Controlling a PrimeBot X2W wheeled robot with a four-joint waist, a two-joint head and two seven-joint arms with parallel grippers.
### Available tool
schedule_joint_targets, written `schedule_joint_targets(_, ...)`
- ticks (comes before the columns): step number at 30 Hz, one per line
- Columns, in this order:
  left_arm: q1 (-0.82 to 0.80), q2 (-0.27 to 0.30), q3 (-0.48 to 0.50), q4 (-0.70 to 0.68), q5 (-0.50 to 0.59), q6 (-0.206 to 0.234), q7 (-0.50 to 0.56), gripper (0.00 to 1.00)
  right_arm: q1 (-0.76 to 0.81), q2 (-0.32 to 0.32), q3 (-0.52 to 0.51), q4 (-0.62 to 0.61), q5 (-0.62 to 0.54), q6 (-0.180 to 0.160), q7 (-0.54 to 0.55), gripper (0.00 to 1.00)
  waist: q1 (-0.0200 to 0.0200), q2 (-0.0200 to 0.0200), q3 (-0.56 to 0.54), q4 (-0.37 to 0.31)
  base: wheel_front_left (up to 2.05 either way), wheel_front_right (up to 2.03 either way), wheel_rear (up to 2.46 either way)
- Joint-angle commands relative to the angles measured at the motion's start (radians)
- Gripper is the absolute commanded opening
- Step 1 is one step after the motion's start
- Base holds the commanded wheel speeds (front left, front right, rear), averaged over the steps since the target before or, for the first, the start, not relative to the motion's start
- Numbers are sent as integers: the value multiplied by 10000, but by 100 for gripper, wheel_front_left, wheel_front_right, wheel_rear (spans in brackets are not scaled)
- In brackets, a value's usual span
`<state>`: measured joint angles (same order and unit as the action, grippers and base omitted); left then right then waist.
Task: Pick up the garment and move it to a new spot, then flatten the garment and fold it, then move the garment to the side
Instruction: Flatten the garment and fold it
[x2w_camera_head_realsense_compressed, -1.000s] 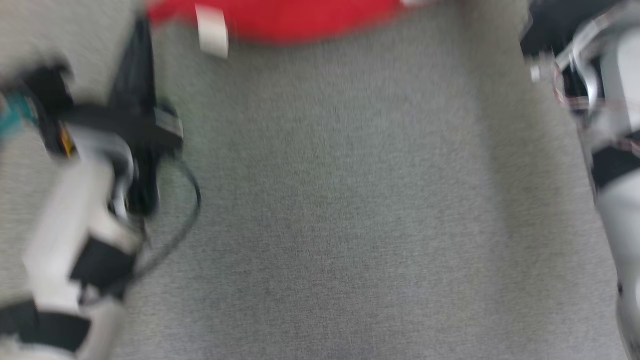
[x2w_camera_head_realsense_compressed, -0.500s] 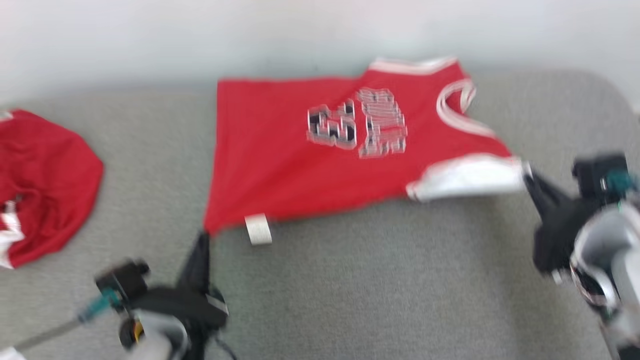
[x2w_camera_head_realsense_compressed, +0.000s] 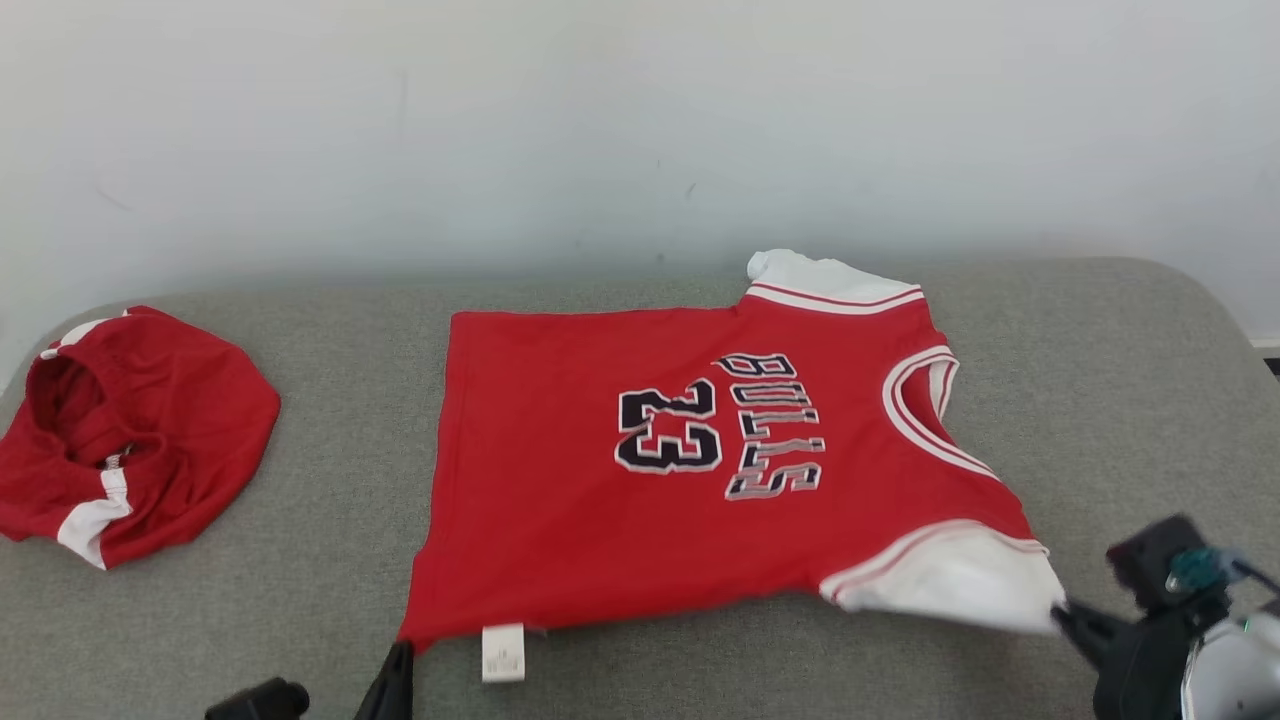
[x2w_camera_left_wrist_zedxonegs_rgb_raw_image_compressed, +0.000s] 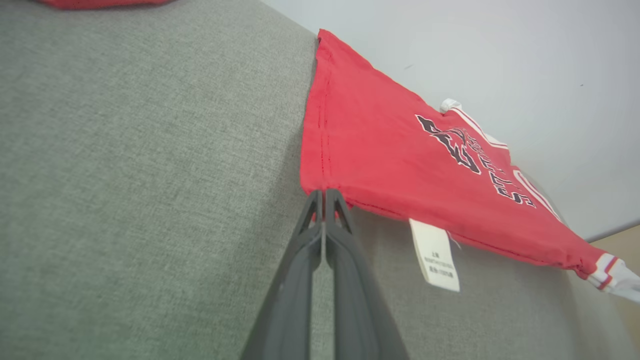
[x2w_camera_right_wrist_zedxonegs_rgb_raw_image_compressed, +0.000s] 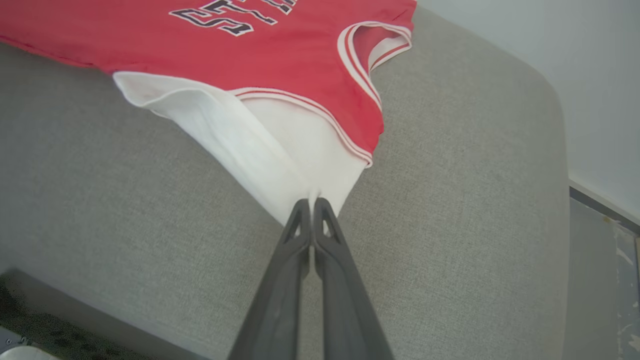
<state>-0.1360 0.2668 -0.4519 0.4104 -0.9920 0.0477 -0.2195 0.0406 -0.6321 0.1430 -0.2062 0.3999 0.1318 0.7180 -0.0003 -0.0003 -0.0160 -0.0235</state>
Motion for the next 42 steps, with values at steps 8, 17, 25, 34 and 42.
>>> schedule_joint_targets(8,821,453,-471,-300,550,593,271,0,1339,-1066,440,-18,843,-23,895,0,3,3,87,86,0,0,0)
schedule_joint_targets(17,1042,816,-941,-602,1271,967,310,0,1816,-1218,494,-385,1355,-23,1383,0,3,3,179,122,0,0,0)
schedule_joint_targets(25,387,935,-1047,-874,1712,1113,257,0,592,-1021,726,-639,777,-23,-119,0,3,3,349,147,0,0,0)
schedule_joint_targets(34,-1320,691,-1333,-278,2146,1351,1038,0,-1845,-1114,1692,661,34,-23,-2027,0,3,3,882,407,0,0,0)
schedule_joint_targets(42,-2736,380,-1439,670,2486,1671,1301,0,-3491,-650,2124,2680,-533,-23,-3700,0,3,3,1232,529,0,0,0)
